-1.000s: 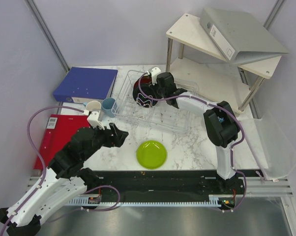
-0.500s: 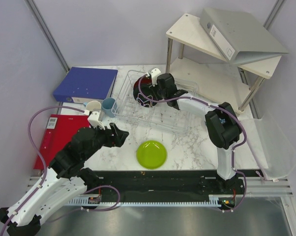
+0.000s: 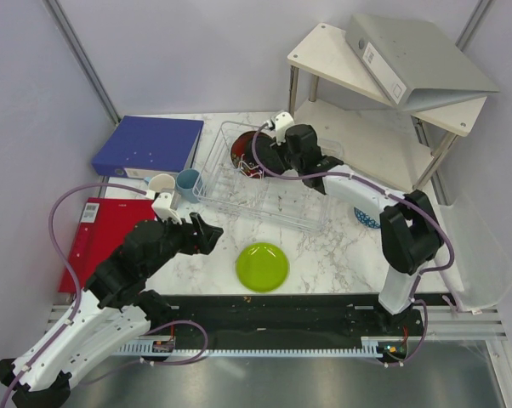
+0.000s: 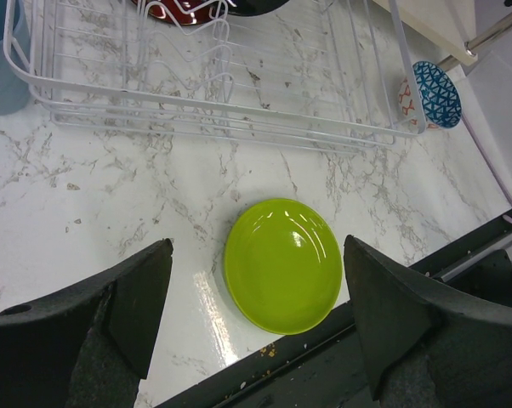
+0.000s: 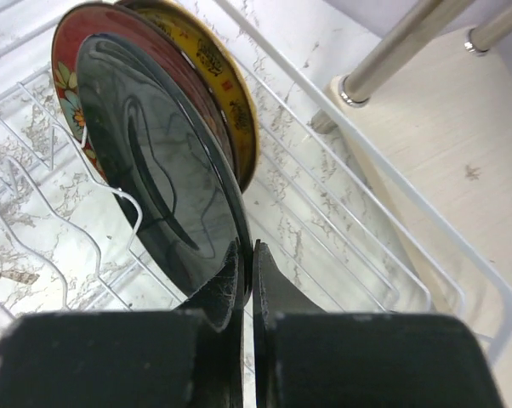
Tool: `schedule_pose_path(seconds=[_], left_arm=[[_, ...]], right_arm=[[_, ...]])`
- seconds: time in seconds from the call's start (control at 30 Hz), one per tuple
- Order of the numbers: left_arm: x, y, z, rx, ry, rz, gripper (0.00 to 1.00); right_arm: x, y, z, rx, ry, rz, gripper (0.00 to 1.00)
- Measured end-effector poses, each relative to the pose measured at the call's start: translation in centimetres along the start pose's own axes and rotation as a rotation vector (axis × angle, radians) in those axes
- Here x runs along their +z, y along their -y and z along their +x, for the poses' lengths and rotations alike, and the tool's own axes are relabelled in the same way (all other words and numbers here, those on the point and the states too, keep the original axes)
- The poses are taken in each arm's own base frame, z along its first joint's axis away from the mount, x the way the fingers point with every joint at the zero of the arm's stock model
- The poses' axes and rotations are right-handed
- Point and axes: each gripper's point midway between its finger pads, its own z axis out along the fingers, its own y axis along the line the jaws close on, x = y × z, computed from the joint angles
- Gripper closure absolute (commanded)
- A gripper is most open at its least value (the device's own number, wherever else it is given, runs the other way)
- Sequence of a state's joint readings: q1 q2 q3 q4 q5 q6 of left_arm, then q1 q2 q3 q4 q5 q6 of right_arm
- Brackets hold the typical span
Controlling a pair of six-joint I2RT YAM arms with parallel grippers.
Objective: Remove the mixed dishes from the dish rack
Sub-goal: Pick up the plate from the dish rack.
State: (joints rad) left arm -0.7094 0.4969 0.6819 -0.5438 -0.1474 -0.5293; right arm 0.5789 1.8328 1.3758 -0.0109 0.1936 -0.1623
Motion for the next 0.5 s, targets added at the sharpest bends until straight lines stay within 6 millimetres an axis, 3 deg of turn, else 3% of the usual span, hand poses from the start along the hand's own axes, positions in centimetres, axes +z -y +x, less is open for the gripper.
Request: schedule_pose_path(seconds=[0.2, 0.5], left_arm=[[0.0, 0.0, 0.0, 0.000, 0.000, 0.001, 0.13], [-0.2, 0.1, -0.2, -0.002, 0.010, 0.006, 0.13]], right_arm=[[-4.4, 1.5, -3.1, 0.041, 0.084, 0.016, 1.00], [-12.8, 0.7, -7.6, 0.275, 0.243, -0.101, 1.00]])
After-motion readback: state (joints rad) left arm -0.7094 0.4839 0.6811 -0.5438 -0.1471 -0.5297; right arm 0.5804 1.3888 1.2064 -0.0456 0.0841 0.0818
